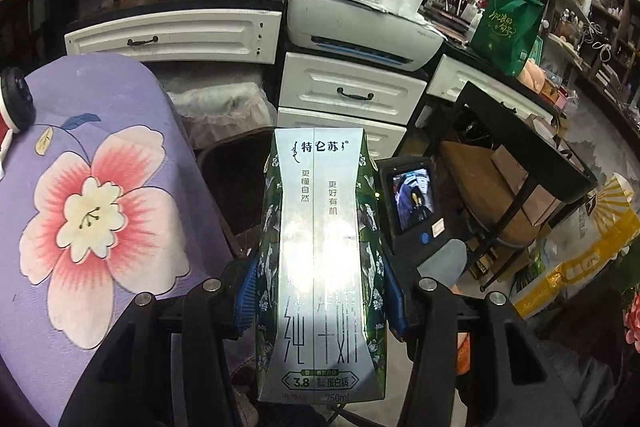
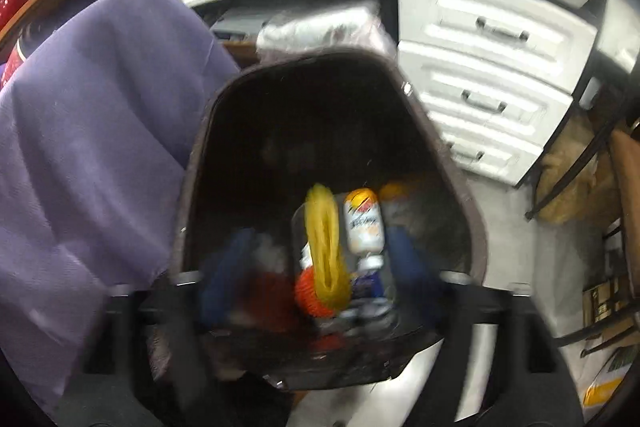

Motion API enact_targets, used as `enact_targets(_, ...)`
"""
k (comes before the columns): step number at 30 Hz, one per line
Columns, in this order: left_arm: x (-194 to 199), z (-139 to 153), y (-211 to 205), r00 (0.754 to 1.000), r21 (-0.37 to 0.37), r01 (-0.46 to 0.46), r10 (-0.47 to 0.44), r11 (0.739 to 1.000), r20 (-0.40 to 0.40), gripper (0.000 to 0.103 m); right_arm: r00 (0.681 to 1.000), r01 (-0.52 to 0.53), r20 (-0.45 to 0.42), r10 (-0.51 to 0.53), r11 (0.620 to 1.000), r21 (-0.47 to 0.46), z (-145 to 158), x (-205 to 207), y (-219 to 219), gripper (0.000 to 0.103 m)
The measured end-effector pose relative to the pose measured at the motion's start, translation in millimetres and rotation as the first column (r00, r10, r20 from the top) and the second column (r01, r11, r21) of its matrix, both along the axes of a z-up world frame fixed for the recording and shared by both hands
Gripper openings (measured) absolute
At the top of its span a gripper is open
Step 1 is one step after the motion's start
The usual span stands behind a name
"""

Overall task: Collect trash
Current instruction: 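Open the right tool over the bin while the left tool lowers the milk carton in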

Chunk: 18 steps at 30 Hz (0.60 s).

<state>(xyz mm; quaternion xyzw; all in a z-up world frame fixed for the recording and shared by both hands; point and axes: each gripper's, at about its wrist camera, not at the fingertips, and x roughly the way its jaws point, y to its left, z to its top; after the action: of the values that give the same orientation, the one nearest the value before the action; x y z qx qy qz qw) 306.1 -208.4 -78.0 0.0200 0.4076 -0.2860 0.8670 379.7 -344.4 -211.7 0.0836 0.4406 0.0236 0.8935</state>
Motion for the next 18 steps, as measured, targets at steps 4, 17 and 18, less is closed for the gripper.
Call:
enact_targets(4, 10, -11, -9, 1.0, 0.018, 0.006, -0.005, 1.0, -0.021, 0.05, 1.0, 0.008, 0.009, -0.008, 1.0, 0.001, 4, -4, -8, 0.079)
enact_targets(17, 56, -67, -58, 0.992, 0.103, 0.001, 0.012, 0.995, -0.128, 0.05, 0.992, 0.109, 0.067, -0.105, 0.992, -0.058, 28, -75, -58, 0.079)
enact_targets(18, 59, -72, -62, 0.991, 0.114, 0.0, 0.015, 0.993, -0.133, 0.05, 0.992, 0.113, 0.067, -0.109, 0.992, -0.053, 28, -82, -61, 0.079)
